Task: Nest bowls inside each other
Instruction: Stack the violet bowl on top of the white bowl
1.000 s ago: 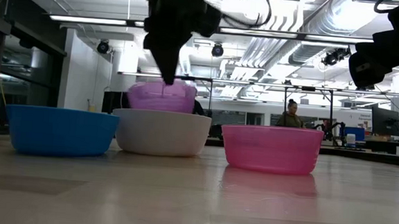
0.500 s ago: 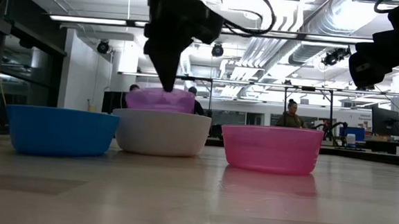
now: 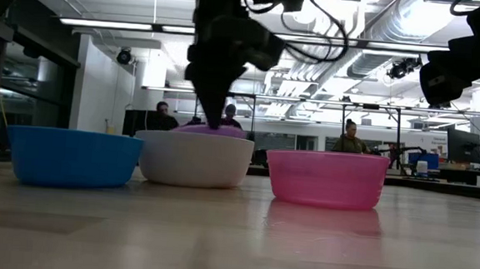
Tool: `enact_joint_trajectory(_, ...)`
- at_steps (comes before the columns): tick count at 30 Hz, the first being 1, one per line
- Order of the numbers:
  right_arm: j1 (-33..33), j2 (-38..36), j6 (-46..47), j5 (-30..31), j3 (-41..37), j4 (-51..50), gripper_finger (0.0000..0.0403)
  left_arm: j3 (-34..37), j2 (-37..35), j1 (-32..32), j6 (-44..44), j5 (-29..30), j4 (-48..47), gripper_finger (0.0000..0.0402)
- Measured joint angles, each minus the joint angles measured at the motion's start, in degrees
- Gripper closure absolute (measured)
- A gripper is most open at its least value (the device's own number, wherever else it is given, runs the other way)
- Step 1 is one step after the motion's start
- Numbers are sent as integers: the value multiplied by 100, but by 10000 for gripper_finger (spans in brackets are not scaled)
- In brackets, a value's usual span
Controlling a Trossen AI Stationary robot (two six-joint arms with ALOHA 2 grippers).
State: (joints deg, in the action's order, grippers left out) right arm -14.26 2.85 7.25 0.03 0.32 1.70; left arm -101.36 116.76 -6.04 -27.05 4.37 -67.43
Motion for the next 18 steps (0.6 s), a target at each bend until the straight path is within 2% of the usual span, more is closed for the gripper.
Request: enact_joint_trajectory(18,0,101,0,-15,0,4,293,-79,169,7,-87,-99,-41,381)
